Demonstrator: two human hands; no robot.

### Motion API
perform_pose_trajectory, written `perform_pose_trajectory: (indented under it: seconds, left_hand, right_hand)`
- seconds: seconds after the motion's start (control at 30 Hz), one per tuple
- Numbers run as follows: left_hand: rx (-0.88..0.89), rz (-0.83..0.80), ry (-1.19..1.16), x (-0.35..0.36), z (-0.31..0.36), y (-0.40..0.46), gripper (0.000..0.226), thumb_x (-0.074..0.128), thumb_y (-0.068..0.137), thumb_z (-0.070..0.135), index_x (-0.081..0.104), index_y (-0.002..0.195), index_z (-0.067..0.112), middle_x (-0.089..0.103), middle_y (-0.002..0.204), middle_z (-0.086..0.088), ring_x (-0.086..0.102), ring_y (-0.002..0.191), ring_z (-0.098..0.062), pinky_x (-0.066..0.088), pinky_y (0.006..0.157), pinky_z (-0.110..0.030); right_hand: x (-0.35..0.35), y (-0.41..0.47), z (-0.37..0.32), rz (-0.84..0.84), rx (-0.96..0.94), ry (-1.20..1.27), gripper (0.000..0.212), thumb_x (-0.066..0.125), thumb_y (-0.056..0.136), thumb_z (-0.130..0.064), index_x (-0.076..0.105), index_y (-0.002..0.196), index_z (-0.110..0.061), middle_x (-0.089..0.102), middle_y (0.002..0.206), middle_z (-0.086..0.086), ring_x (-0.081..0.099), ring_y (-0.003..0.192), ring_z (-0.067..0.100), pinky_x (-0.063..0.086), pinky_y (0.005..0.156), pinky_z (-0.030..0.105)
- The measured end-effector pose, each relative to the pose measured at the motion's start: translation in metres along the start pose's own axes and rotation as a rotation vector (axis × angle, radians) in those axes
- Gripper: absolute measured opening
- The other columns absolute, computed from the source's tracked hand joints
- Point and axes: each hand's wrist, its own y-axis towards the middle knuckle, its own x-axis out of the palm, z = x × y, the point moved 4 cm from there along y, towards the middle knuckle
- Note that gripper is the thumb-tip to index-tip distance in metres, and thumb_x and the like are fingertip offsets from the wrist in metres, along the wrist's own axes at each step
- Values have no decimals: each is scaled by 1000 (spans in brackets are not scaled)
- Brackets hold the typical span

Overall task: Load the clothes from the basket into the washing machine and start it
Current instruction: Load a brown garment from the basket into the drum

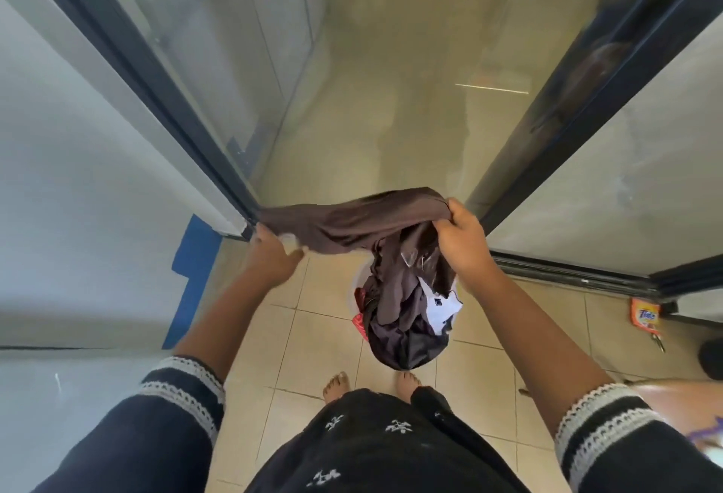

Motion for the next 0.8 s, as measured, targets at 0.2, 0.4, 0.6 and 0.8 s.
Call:
perform_pose_trajectory:
  seconds: [0.2,0.4,0.6,0.8]
  left_hand:
    - [277,-301,-222,88,36,-50,146,91,55,55,-14,155,34,-16,164,-4,-17,151,-25,6,122,-47]
    - [310,-5,-419,79,52,-35,67,81,79,40,52,134,17,64,125,-7,61,116,-26,51,95,-38]
    - [235,56,-654,57,75,-37,49,60,90,53,60,89,4,63,81,-14,58,73,-21,46,69,-37]
    - [-138,-441,-1392,77,104,-71,53,53,93,60,64,120,14,74,112,-8,73,100,-23,58,81,-38]
  right_hand:
    - [22,-25,-79,-67,-210,-5,21,49,89,-3,65,102,-8,69,89,13,62,82,27,50,73,32]
    - [30,-49,-98,-460,-399,201,26,61,84,0,49,108,-5,64,96,16,59,87,19,48,83,38]
    - [0,-39,-17,-252,-183,-11,108,91,66,-35,21,149,-36,29,153,-7,31,141,7,36,110,25]
    - [11,-45,43,-222,-134,-220,136,95,43,-47,14,152,-35,36,150,-4,40,138,22,42,107,42]
